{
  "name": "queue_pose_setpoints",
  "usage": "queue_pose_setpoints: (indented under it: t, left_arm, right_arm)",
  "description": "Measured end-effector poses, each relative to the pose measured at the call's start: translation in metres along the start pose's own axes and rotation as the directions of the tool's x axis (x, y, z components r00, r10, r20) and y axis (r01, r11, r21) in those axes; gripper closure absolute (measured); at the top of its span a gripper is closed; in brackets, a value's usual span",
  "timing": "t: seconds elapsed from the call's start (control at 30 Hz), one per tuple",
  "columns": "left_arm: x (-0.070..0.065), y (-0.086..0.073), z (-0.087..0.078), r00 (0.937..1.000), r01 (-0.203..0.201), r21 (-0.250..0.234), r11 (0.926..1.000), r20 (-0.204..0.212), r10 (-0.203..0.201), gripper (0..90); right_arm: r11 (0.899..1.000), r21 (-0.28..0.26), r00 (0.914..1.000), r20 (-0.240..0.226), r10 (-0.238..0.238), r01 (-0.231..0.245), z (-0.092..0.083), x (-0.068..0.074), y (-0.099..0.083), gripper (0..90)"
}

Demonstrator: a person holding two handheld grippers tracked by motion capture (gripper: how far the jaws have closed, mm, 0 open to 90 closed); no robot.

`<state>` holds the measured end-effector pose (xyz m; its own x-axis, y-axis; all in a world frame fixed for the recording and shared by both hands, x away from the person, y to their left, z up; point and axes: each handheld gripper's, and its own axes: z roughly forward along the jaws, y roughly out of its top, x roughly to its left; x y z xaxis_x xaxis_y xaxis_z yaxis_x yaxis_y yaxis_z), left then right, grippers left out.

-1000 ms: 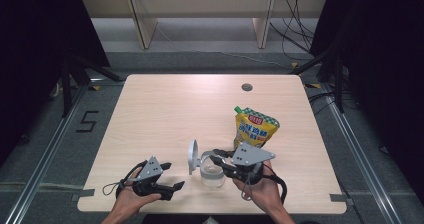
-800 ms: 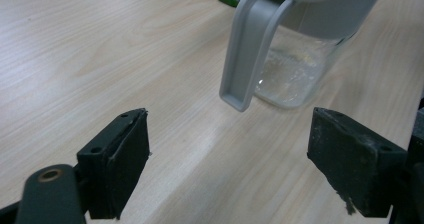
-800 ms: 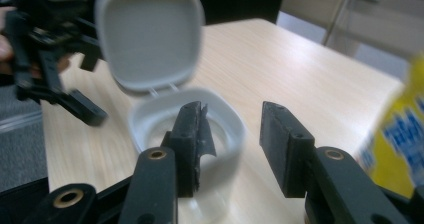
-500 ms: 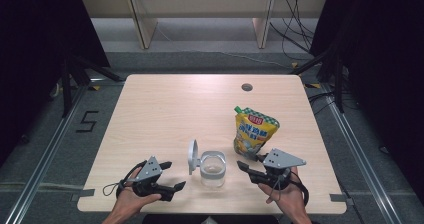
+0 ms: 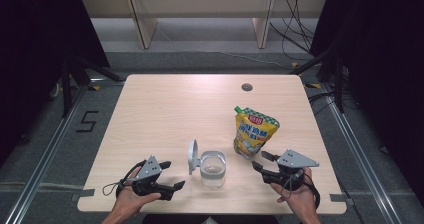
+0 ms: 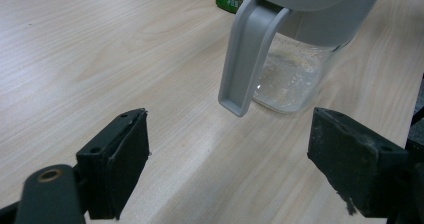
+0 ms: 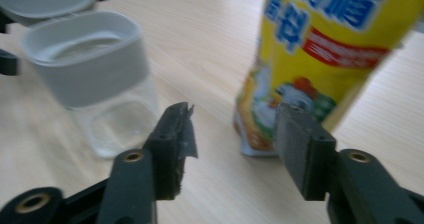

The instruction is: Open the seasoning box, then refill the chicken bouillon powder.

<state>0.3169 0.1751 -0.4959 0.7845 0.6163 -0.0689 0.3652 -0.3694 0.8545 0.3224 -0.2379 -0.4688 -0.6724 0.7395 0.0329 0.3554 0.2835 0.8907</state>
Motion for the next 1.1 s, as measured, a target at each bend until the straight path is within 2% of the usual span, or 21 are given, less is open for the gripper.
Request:
queue_pose_setpoints:
  t: [0.03, 0.07, 0.1, 0.23, 0.27, 0.3, 0.37, 0.4, 0.43, 0.47, 0.5, 0.57, 0.63, 0.67, 0.73, 0.77, 0.87, 0.93, 1.0, 1.03, 1.1]
  left_arm:
    - [-0.001, 0.0, 0.0, 1.0, -0.002, 0.0, 1.0, -0.004, 0.002, 16.3]
    - [-0.002, 0.0, 0.001, 0.9997, 0.023, -0.003, 0.9997, -0.003, -0.023, 16.3]
    - [-0.001, 0.0, 0.001, 1.0, -0.01, 0.0, 1.0, -0.001, 0.01, 16.3]
    - [-0.001, 0.001, 0.002, 1.0, -0.009, -0.003, 1.0, 0.001, 0.009, 16.4]
    - [-0.001, 0.001, 0.003, 1.0, -0.004, -0.007, 1.0, 0.0, 0.004, 16.4]
    - [-0.002, 0.001, 0.003, 0.9998, 0.016, 0.002, 0.9999, -0.01, -0.016, 16.4]
    - [0.0, 0.001, 0.004, 0.9999, -0.003, 0.003, 1.0, -0.013, 0.003, 16.5]
    - [0.0, 0.002, 0.005, 0.9999, -0.004, 0.0, 1.0, -0.013, 0.004, 16.5]
    - [0.0, 0.002, 0.005, 1.0, -0.003, 0.007, 1.0, -0.009, 0.003, 16.5]
    - [-0.002, 0.002, 0.006, 0.9998, 0.015, 0.002, 0.9999, -0.013, -0.015, 16.6]
    - [-0.001, 0.003, 0.006, 0.9998, -0.018, 0.009, 0.9998, -0.012, 0.018, 16.6]
    - [-0.003, 0.002, 0.006, 1.0, -0.002, 0.005, 1.0, -0.009, 0.002, 16.6]
    - [-0.003, 0.002, 0.006, 0.9998, -0.018, -0.001, 0.9998, -0.01, 0.018, 16.6]
    - [-0.005, 0.002, 0.006, 1.0, 0.003, 0.004, 1.0, -0.004, -0.003, 16.6]
    - [-0.005, 0.003, 0.005, 1.0, 0.004, -0.001, 1.0, -0.004, -0.004, 16.5]
    - [-0.003, 0.004, 0.004, 0.9995, -0.028, 0.006, 0.9996, -0.016, 0.028, 16.6]
    - [-0.003, 0.003, 0.005, 1.0, 0.005, -0.01, 0.9999, -0.003, -0.005, 16.6]
    - [-0.002, 0.004, 0.005, 0.9998, -0.02, -0.002, 0.9998, -0.005, 0.02, 16.6]
    - [-0.002, 0.004, 0.005, 0.9997, -0.026, 0.003, 0.9997, 0.0, 0.026, 16.6]
    - [-0.003, 0.003, 0.005, 0.9997, -0.025, 0.002, 0.9997, -0.001, 0.025, 16.6]
    - [-0.003, 0.003, 0.004, 0.9996, -0.026, 0.001, 0.9997, -0.008, 0.026, 16.6]
  right_arm:
    - [0.999, -0.01, 0.9992, 0.012, -0.037, 0.037, 0.003, -0.006, -0.002, 44.7]
    - [1.0, 0.015, 0.9998, 0.018, -0.007, 0.007, 0.003, -0.006, -0.004, 43.8]
    - [1.0, 0.024, 0.9994, 0.033, 0.006, -0.007, 0.005, -0.009, -0.007, 43.0]
    - [0.999, 0.023, 0.9987, 0.044, 0.027, -0.028, 0.009, -0.019, -0.009, 40.0]
    - [0.999, 0.019, 0.9978, 0.053, 0.039, -0.04, 0.011, -0.02, -0.009, 39.4]
    - [0.999, 0.028, 0.9982, 0.056, 0.024, -0.025, 0.013, -0.024, -0.01, 38.6]
    - [0.997, 0.049, 0.9963, 0.067, 0.053, -0.056, 0.016, -0.026, -0.012, 37.6]
    - [0.998, 0.047, 0.9968, 0.074, 0.028, -0.032, 0.017, -0.03, -0.013, 36.0]
    - [0.999, 0.039, 0.9978, 0.059, 0.03, -0.032, 0.018, -0.031, -0.013, 35.5]
    - [0.999, 0.039, 0.9971, 0.072, 0.026, -0.028, 0.017, -0.033, -0.013, 35.0]
    - [0.999, 0.029, 0.997, 0.07, 0.032, -0.034, 0.017, -0.033, -0.013, 34.1]
    - [0.998, 0.04, 0.9958, 0.08, 0.045, -0.048, 0.016, -0.033, -0.013, 33.7]
    - [0.998, 0.037, 0.9955, 0.076, 0.057, -0.06, 0.017, -0.033, -0.014, 33.5]
    - [0.999, 0.04, 0.9965, 0.079, 0.029, -0.032, 0.017, -0.036, -0.013, 33.3]
    - [0.998, 0.035, 0.9948, 0.086, 0.053, -0.057, 0.017, -0.035, -0.013, 32.5]
    - [0.999, 0.035, 0.9963, 0.078, 0.037, -0.04, 0.019, -0.037, -0.013, 31.7]
    - [0.998, 0.056, 0.9946, 0.098, 0.034, -0.039, 0.022, -0.039, -0.014, 30.2]
    - [0.996, 0.065, 0.9944, 0.093, 0.05, -0.056, 0.025, -0.04, -0.015, 29.3]
    - [0.998, 0.055, 0.9949, 0.096, 0.031, -0.036, 0.028, -0.043, -0.015, 27.2]
    - [0.998, 0.056, 0.9968, 0.072, 0.036, -0.04, 0.03, -0.045, -0.014, 26.3]
    - [0.996, 0.075, 0.9947, 0.094, 0.041, -0.048, 0.032, -0.045, -0.015, 24.8]
